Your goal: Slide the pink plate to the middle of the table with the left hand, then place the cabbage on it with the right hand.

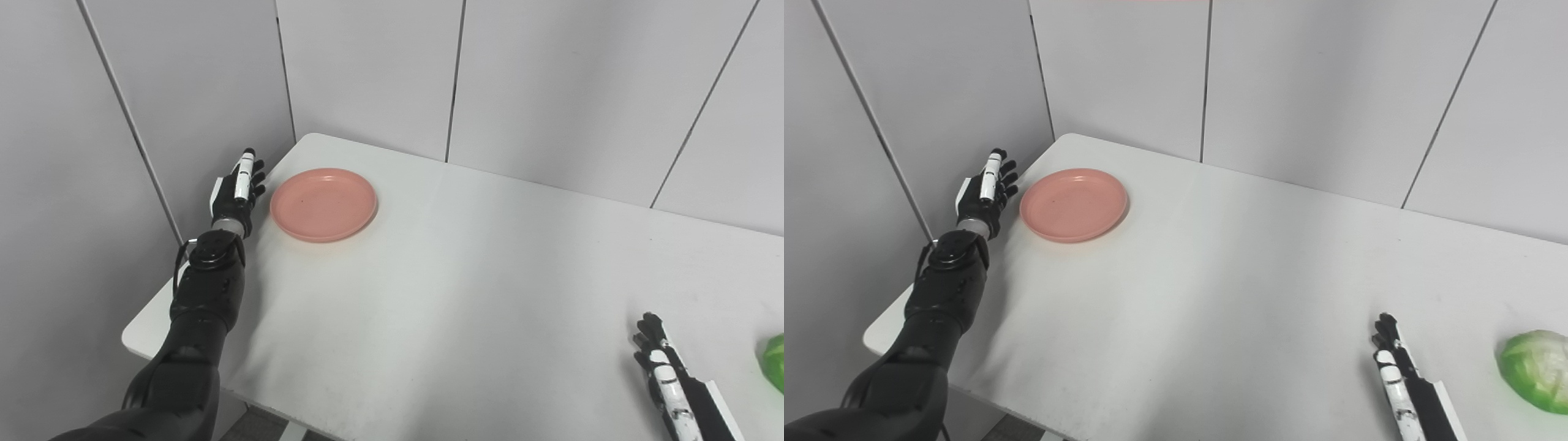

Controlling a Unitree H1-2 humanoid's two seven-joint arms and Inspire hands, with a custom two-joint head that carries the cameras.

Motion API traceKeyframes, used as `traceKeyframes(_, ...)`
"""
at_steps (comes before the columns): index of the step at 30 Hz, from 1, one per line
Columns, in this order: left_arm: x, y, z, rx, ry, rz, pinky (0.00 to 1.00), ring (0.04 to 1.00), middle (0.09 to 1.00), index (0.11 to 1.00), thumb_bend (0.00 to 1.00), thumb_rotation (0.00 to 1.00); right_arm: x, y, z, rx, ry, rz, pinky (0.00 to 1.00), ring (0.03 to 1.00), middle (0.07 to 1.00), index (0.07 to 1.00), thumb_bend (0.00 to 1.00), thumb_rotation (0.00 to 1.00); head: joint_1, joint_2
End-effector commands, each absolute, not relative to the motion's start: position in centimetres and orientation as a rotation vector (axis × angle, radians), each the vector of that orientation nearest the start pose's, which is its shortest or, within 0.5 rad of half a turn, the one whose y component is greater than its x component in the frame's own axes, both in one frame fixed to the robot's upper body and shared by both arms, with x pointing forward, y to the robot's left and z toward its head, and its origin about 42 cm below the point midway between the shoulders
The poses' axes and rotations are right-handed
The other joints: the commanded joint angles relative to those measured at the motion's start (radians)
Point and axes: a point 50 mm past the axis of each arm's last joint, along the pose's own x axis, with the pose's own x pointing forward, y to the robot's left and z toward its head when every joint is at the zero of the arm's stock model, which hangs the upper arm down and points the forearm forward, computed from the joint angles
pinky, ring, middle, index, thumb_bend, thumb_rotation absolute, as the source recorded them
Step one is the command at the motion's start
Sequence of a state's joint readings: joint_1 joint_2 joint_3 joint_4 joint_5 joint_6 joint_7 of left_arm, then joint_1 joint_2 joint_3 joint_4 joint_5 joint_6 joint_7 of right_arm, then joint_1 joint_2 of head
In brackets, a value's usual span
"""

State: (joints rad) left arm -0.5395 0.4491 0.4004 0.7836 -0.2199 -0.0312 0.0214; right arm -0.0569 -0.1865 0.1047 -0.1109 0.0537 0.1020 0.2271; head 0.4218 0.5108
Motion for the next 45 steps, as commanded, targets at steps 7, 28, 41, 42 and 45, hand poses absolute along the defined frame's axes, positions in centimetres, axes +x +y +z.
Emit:
traceKeyframes(7,43.1,45.9,15.6,-0.068,0.025,0.48,0.96,0.94,0.929,0.919,0.36,1.0,29.8,-22.3,14.0,-0.149,-0.041,0.351,1.0,1.0,1.0,1.0,0.03,1.0,-0.004,0.005)
traceKeyframes(28,44.3,40.0,12.8,-0.078,0.074,0.34,0.95,0.942,0.925,0.919,0.37,1.0,29.7,-22.1,14.0,-0.159,-0.043,0.35,1.0,1.0,1.0,1.0,0.06,1.0,-0.037,0.025)
traceKeyframes(41,44.8,35.8,12.1,-0.093,0.09,0.221,0.94,0.935,0.928,0.925,0.38,1.0,29.7,-22.0,14.0,-0.159,-0.045,0.351,1.0,1.0,1.0,1.0,0.09,1.0,-0.053,0.036)
traceKeyframes(42,44.8,35.5,12.1,-0.086,0.091,0.211,0.94,0.933,0.928,0.925,0.38,1.0,29.7,-22.0,14.0,-0.16,-0.045,0.351,1.0,1.0,1.0,1.0,0.1,1.0,-0.056,0.038)
traceKeyframes(45,44.9,34.8,12.2,-0.069,0.092,0.193,0.94,0.929,0.924,0.919,0.38,1.0,29.7,-21.9,14.0,-0.16,-0.041,0.351,1.0,1.0,1.0,1.0,0.1,1.0,-0.064,0.041)
